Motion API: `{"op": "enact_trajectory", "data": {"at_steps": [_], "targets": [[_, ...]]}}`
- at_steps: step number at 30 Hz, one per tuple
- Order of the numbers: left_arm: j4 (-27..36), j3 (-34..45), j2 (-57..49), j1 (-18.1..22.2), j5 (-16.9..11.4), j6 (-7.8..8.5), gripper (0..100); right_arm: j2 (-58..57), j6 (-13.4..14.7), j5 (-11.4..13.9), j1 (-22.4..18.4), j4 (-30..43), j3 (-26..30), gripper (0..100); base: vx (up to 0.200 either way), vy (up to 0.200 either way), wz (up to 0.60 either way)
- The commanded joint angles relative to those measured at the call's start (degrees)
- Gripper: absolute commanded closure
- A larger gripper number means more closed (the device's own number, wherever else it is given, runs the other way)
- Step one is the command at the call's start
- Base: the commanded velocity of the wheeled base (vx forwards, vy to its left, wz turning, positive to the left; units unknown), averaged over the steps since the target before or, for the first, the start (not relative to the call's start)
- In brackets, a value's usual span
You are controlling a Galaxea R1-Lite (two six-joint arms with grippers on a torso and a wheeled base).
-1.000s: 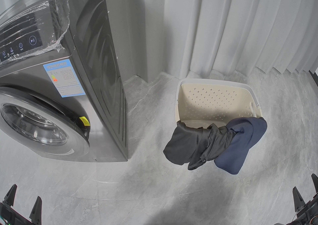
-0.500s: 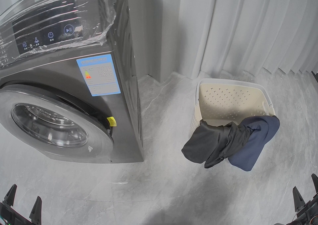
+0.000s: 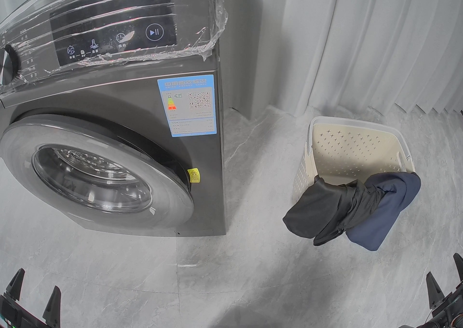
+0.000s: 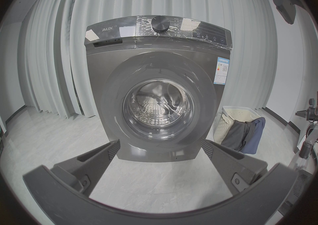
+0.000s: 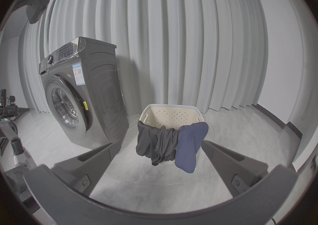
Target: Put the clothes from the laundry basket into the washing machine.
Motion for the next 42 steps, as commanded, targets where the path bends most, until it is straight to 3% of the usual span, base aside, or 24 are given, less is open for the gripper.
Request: {"op": "enact_trajectory", "data": {"at_steps": [1,39,42], "targets": [[0.0,1.0,-0.9,0.0,0.0,-0.01,0,-0.5,0.0,0.0,0.0,0.0,1.0,0,0.0,0.2,0.0],[0.0,1.0,-0.9,0.0,0.1,0.16,0,-0.4,0.0,0.0,0.0,0.0,1.0,0,0.0,0.2,0.0],[0.0,1.0,-0.9,0.0,0.1,0.25,0,-0.4,0.0,0.0,0.0,0.0,1.0,0,0.0,0.0,0.0]]}}
